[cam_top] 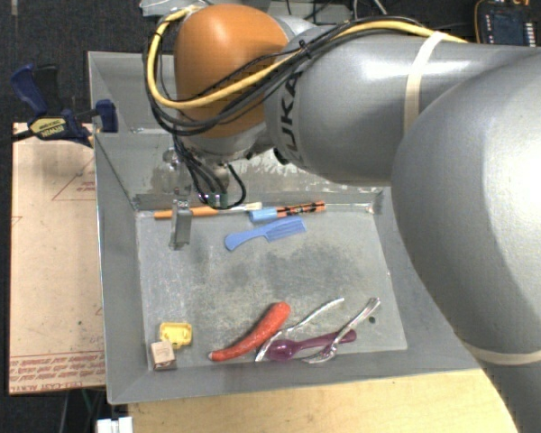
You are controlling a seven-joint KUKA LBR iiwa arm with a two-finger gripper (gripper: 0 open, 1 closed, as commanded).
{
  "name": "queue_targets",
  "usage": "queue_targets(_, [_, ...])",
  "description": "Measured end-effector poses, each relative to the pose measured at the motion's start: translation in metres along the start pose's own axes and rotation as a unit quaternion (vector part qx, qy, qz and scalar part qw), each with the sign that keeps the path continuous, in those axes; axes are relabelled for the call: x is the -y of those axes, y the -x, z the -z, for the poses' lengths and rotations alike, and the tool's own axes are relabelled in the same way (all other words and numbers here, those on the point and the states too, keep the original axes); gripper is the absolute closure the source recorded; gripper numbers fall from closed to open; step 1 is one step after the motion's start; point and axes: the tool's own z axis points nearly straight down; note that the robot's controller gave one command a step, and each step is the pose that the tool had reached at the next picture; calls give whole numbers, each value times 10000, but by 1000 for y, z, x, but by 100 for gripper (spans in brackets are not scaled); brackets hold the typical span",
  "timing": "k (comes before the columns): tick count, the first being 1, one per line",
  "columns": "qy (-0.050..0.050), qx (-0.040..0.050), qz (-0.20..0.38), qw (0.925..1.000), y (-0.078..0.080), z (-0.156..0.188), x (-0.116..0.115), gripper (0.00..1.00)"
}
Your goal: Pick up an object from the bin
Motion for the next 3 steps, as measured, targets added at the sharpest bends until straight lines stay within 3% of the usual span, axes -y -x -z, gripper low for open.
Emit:
queue_targets(1, [7, 37, -21, 10000, 2, 5, 1, 0])
queue_targets(2, [4, 34, 1553, 9879, -82, -106, 2, 0])
queue_targets(3, [21, 73, 646, 9979, -102, -40, -13, 0])
